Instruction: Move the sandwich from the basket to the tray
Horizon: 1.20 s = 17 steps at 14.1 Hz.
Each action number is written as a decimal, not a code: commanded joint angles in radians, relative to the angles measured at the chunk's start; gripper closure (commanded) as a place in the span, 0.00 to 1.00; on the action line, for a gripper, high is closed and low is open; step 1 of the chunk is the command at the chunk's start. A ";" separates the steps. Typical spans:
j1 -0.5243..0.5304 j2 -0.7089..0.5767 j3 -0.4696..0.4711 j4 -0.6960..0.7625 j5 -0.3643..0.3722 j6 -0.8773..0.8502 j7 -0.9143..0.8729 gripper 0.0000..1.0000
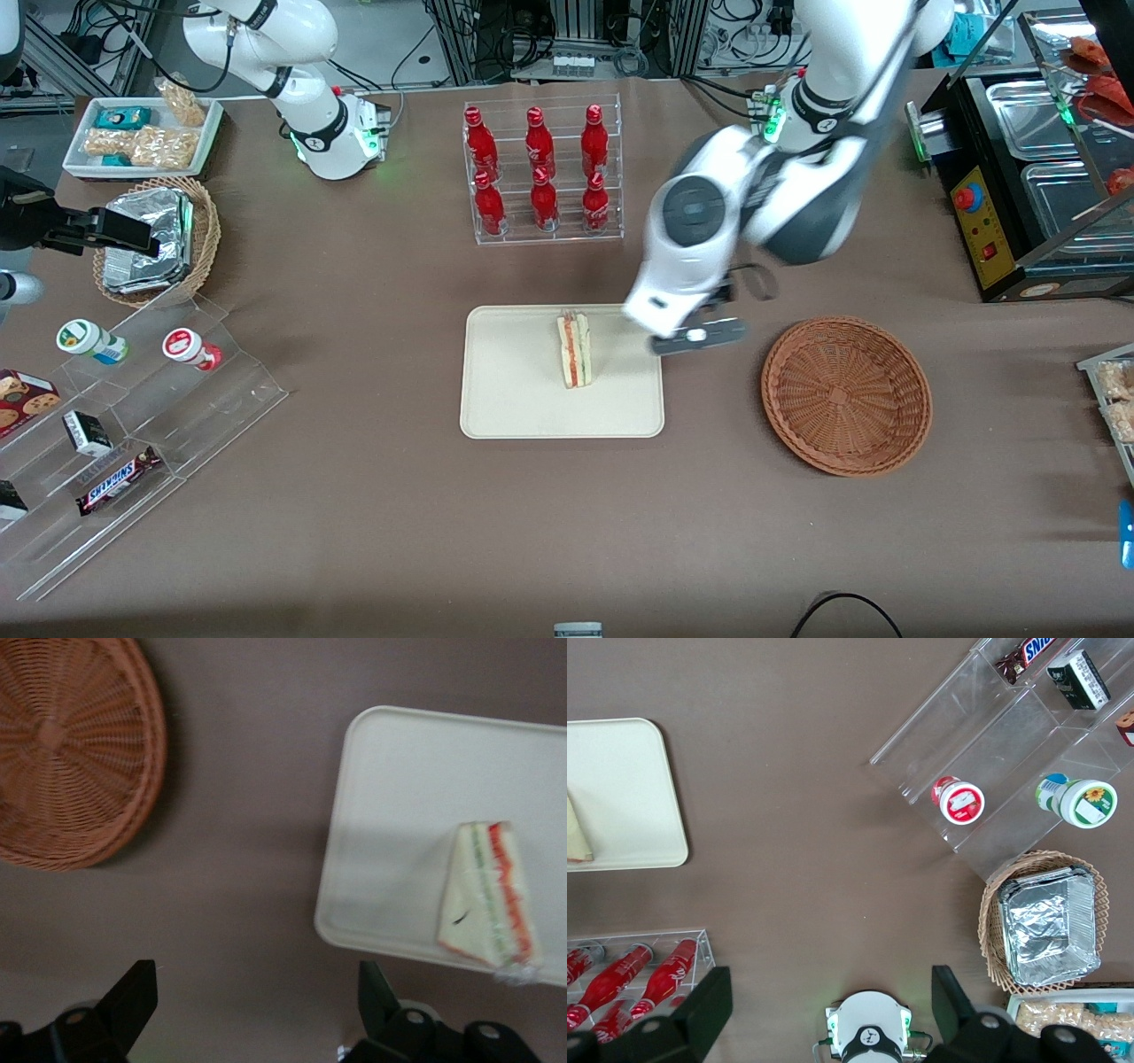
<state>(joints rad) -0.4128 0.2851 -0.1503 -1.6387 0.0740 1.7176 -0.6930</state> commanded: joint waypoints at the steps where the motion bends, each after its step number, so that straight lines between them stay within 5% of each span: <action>1: 0.109 -0.167 -0.009 -0.070 -0.025 -0.164 0.204 0.00; 10: 0.446 -0.357 -0.009 -0.063 -0.029 -0.375 0.590 0.00; 17: 0.471 -0.334 -0.011 0.105 -0.028 -0.512 0.610 0.00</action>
<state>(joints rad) 0.0548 -0.0470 -0.1538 -1.5520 0.0555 1.2490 -0.0919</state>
